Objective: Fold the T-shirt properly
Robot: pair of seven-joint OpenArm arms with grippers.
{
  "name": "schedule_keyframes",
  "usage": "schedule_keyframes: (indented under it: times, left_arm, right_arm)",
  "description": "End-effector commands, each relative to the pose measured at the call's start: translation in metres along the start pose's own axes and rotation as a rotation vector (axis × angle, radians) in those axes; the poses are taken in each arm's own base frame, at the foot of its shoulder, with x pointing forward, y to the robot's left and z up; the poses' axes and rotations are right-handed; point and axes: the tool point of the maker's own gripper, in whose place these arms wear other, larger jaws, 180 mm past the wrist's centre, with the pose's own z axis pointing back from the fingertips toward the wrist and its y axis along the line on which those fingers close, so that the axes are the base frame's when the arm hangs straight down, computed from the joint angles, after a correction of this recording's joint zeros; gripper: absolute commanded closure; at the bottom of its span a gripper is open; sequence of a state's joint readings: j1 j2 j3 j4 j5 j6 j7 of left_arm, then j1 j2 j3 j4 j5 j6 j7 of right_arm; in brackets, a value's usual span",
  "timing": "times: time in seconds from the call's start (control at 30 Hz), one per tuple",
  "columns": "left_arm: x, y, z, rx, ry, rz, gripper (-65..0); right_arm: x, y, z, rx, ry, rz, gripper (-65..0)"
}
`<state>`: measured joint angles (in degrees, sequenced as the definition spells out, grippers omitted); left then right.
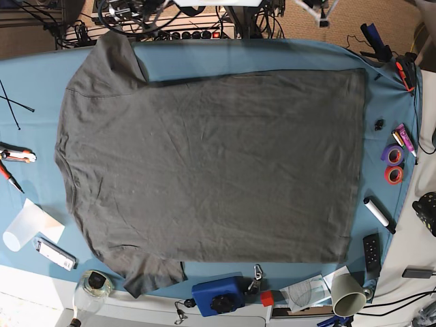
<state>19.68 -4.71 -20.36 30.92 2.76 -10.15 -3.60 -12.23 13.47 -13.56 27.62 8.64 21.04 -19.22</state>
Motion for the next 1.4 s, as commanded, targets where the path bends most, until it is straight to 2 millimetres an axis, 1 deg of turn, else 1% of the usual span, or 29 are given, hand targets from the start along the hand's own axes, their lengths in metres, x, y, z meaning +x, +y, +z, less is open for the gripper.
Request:
schedule_keyframes:
  times: [0.0,0.1,0.23,0.37,0.47,0.6,0.73,0.8,0.87,0.97,1.0,1.07,1.17,1.2,1.23,1.3,1.37]
  left_arm:
    - [-0.008,0.008,0.007,0.009,-0.006,0.011,0.0]
    - [-0.017,0.017,0.021,0.027,-0.034,0.063,0.0]
    - [-0.023,0.029,0.043,0.048,-0.079,0.092,0.0]
    - [-0.024,0.036,0.067,0.06,-0.119,0.063,0.0]
    - [-0.025,0.04,0.087,0.067,-0.146,0.033,0.0]
    - [-0.024,0.043,0.113,0.072,-0.178,-0.006,0.0]
    - [-0.018,0.043,0.134,0.074,-0.21,-0.038,0.0]
    - [-0.014,0.042,0.141,0.073,-0.225,-0.05,0.0]
    - [-0.01,0.041,0.144,0.072,-0.238,-0.057,0.0]
    - [-0.005,0.04,0.145,0.071,-0.25,-0.06,0.0]
    - [-0.005,0.04,0.145,0.071,-0.251,-0.06,0.0]
    - [-0.005,0.04,0.145,0.07,-0.25,-0.06,0.0]
    - [-0.005,0.04,0.145,0.07,-0.25,-0.06,0.0]
    - [-0.005,0.04,0.145,0.07,-0.25,-0.06,0.0]
    - [-0.005,0.04,0.145,0.07,-0.25,-0.06,0.0]
    - [-0.005,0.04,0.145,0.071,-0.25,-0.061,0.0]
    - [-0.005,0.04,0.145,0.071,-0.25,-0.061,0.0]
  right_arm:
    - [-0.009,-0.008,0.005,-0.004,0.008,0.0,-1.3]
    - [-0.021,-0.015,0.017,-0.012,-0.005,0.019,-1.3]
    - [-0.037,-0.014,0.038,-0.005,-0.032,0.056,-1.3]
    - [-0.049,-0.009,0.066,-0.003,-0.068,0.091,-1.3]
    - [-0.05,-0.005,0.089,-0.007,-0.101,0.078,-1.3]
    - [-0.044,-0.003,0.13,0.022,-0.147,-0.046,-1.3]
    - [-0.029,-0.014,0.177,0.016,-0.215,-0.129,-1.3]
    - [-0.021,-0.02,0.2,0.015,-0.257,-0.136,-1.3]
    - [-0.015,-0.017,0.221,0.055,-0.299,-0.093,-1.4]
    - [-0.007,-0.012,0.247,0.128,-0.354,-0.11,-2.2]
    - [-0.004,-0.012,0.254,0.146,-0.372,-0.118,-3.4]
    - [0.0,-0.01,0.266,0.171,-0.41,-0.103,-10.2]
    - [0.009,-0.01,0.28,0.201,-0.479,-0.091,-26.4]
    - [0.011,-0.011,0.282,0.203,-0.493,-0.099,-30.7]
    - [0.012,-0.011,0.283,0.207,-0.5,-0.103,-33.2]
    - [0.013,-0.009,0.285,0.219,-0.509,-0.11,-33.7]
    - [0.016,-0.003,0.286,0.253,-0.536,-0.139,-33.7]
